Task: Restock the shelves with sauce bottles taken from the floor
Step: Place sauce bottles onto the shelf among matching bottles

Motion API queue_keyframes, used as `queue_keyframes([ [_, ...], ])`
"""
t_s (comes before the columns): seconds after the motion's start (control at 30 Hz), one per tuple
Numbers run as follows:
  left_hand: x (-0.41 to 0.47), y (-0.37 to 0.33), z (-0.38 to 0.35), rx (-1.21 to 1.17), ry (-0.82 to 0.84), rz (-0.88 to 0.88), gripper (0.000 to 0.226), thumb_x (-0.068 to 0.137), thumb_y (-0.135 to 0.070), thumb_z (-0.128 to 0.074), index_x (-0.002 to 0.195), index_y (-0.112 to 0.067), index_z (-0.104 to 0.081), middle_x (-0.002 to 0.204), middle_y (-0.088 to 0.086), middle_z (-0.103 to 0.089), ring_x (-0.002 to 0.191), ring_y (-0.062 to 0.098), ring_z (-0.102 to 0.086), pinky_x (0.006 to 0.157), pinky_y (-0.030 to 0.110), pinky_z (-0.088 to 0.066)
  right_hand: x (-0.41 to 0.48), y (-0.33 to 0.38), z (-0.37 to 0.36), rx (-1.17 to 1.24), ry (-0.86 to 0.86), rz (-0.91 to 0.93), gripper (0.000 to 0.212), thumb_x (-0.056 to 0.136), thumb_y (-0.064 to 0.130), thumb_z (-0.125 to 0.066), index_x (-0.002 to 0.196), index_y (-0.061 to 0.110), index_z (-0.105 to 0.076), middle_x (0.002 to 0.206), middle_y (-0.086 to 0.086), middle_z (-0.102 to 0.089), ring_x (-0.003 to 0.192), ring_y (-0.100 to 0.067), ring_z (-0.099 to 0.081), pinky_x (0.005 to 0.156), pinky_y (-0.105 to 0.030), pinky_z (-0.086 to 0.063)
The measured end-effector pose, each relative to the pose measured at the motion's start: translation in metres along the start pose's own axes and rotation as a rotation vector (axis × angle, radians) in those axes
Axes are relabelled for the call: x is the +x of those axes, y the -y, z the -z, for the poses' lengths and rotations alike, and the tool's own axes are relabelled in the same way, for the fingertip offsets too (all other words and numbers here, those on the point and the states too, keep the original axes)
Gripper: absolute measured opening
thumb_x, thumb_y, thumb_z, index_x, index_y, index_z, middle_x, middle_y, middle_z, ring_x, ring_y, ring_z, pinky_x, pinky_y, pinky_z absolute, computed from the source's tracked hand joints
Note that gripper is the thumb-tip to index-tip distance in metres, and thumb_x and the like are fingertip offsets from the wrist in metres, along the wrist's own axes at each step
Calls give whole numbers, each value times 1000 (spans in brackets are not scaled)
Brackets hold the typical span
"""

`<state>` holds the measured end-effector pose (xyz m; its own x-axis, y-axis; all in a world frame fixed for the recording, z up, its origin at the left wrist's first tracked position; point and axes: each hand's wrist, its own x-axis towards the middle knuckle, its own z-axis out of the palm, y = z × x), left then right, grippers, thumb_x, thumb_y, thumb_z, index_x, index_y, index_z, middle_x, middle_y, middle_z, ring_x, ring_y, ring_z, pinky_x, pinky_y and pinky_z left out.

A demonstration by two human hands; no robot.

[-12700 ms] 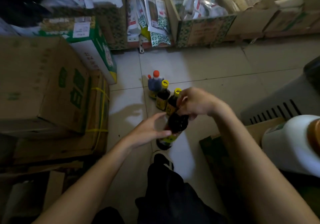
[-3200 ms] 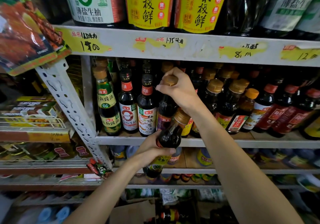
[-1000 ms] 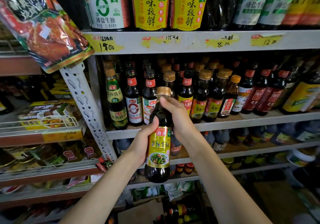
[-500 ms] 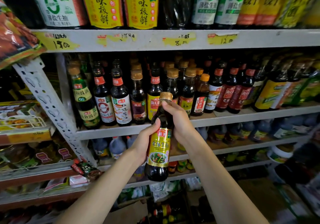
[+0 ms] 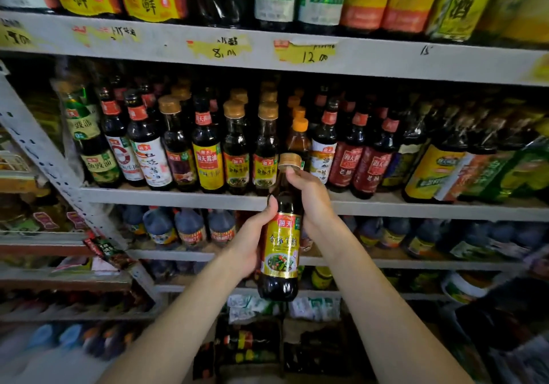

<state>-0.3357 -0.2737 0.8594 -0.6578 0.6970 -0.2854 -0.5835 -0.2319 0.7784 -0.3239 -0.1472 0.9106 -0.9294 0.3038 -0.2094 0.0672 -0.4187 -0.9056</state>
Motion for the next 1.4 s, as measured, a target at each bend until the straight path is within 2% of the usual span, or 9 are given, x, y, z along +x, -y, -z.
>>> queue_keyframes([
  [0.13,8,6,-16,-103,27,-16,83,74,-67,-68,139,-18,-51,126,27,-62,105,46,-65,82,52,-53,-5,8,18,18,19,26,30,95,20,-63,120,2,-65,103,-20,-71,94,-35,-68,92,-48,-53],
  [0.57,17,13,-32,35,-98,-163,72,69,-73,-62,116,-19,-71,117,23,-68,102,41,-68,83,48,-54,-11,28,29,-101,108,97,29,95,22,-63,120,8,-64,112,-22,-71,107,-36,-68,101,-50,-51],
  [0.67,19,-8,-21,103,-117,-212,80,79,-70,-49,125,-6,-62,108,26,-69,93,39,-68,82,48,-55,0,39,13,-188,162,129,27,97,21,-61,122,10,-65,113,-13,-73,104,-22,-70,92,-39,-53],
  [0.77,22,-37,-7,202,-146,-302,64,85,-68,-44,113,-17,-72,108,22,-71,92,35,-70,80,46,-57,12,49,-9,-265,167,156,27,98,19,-59,123,9,-65,109,-3,-73,95,-10,-68,76,-26,-49],
  [0.87,28,-58,6,261,-222,-320,49,88,-64,-45,105,-29,-75,117,13,-71,103,27,-70,86,41,-57,26,51,-28,-294,126,205,28,98,11,-59,125,3,-64,114,-8,-71,95,-9,-66,77,-22,-48],
  [0.97,36,-69,21,347,-335,-317,36,95,-56,-44,109,-31,-66,126,6,-66,115,21,-63,102,43,-47,37,47,-39,-335,117,256,29,97,6,-59,126,1,-63,121,-12,-69,103,-12,-64,81,-16,-49],
  [1.17,32,-77,48,453,-362,-340,25,104,-26,-44,119,-18,-62,119,3,-64,107,18,-61,72,21,-49,47,42,-47,-363,98,323,25,97,2,-58,121,8,-62,112,0,-69,104,-7,-63,82,-15,-47],
  [1.3,30,-81,59,494,-311,-291,24,104,-13,-43,119,-13,-62,112,3,-66,93,10,-66,70,20,-53,52,40,-48,-368,73,333,26,96,2,-59,121,8,-63,114,-2,-70,104,-6,-64,80,-13,-48],
  [1.4,27,-82,68,518,-297,-275,24,102,-9,-46,107,-20,-66,111,3,-69,101,17,-66,78,25,-55,56,40,-48,-333,51,305,27,97,3,-59,122,7,-64,114,-2,-72,102,-5,-66,77,-12,-50],
])
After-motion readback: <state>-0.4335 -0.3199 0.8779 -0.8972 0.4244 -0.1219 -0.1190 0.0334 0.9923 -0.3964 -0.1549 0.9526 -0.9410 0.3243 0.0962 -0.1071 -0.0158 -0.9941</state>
